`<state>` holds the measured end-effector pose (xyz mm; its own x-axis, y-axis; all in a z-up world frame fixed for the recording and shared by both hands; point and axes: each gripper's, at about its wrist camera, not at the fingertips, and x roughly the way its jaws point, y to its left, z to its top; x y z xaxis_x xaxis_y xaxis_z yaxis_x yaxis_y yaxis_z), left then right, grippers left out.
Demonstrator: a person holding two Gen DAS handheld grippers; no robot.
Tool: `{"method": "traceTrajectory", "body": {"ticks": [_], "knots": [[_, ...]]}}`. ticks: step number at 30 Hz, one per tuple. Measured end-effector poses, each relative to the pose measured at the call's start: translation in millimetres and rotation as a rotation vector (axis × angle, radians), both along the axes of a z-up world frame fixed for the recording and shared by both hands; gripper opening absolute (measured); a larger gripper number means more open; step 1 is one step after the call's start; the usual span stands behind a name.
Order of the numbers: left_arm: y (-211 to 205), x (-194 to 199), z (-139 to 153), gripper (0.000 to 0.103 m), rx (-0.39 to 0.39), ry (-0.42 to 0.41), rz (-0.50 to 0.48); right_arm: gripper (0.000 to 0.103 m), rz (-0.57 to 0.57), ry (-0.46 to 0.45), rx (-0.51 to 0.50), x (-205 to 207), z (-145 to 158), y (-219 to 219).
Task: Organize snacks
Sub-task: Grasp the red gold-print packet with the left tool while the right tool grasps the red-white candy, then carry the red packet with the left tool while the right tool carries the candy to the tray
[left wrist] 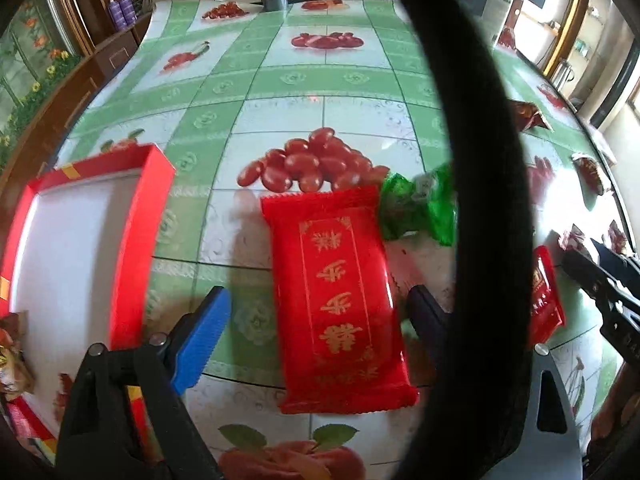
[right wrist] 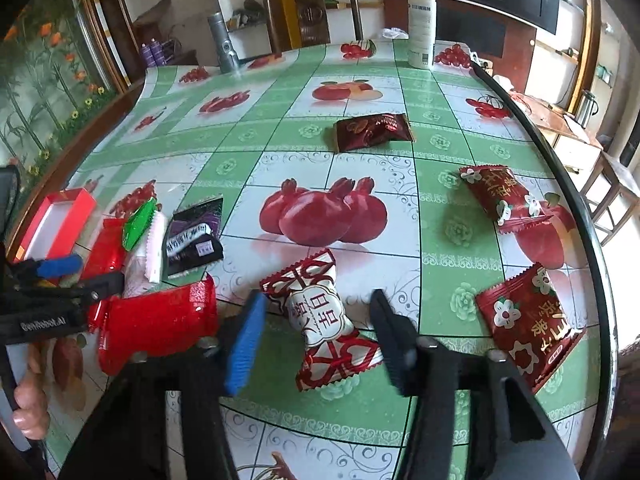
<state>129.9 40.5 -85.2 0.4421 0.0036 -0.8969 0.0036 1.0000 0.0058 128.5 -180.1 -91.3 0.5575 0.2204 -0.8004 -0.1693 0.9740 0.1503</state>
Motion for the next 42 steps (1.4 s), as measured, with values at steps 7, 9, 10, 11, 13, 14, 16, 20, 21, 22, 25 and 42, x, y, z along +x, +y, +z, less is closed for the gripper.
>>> {"method": "traceTrajectory", "body": {"ticks": [7, 9, 10, 11, 13, 14, 16, 20, 21, 22, 25, 42], "knots": [[-9, -6, 7, 0.052, 0.033, -0.046, -0.047, 0.025, -0.008, -0.024, -0.038, -2, 2, 2], [-8, -9, 8, 0.051, 0.037, -0.048, -0.045, 0.024, -0.012, -0.029, -0.024, -5, 3, -1], [-6, -13, 10, 0.051, 0.03, -0.053, -0.044, 0.024, -0.019, -0.035, -0.014, -7, 6, -3], [-4, -15, 11, 0.051, 0.027, -0.058, -0.042, 0.024, -0.025, -0.041, -0.003, -9, 9, -5], [0, -21, 18, 0.051, 0.03, -0.073, -0.033, 0.024, -0.036, -0.055, 0.025, -16, 16, -8], [1, -25, 22, 0.051, 0.032, -0.084, -0.028, 0.024, -0.036, -0.063, 0.039, -20, 21, -8], [4, -33, 32, 0.051, 0.04, -0.111, -0.02, 0.024, -0.028, -0.08, 0.076, -30, 31, -8], [11, -54, 53, 0.051, 0.06, -0.174, 0.011, 0.024, -0.006, -0.117, 0.135, -52, 50, -1], [15, -59, 57, 0.051, 0.054, -0.186, 0.023, 0.024, 0.005, -0.127, 0.155, -59, 55, 2], [19, -65, 62, 0.051, 0.053, -0.199, 0.037, 0.024, 0.012, -0.138, 0.165, -64, 58, 6], [25, -77, 72, 0.051, 0.075, -0.23, 0.061, 0.024, 0.045, -0.161, 0.177, -76, 67, 20], [82, -119, 94, 0.051, 0.131, -0.303, 0.2, 0.024, 0.241, -0.171, 0.208, -100, 80, 88]]}}
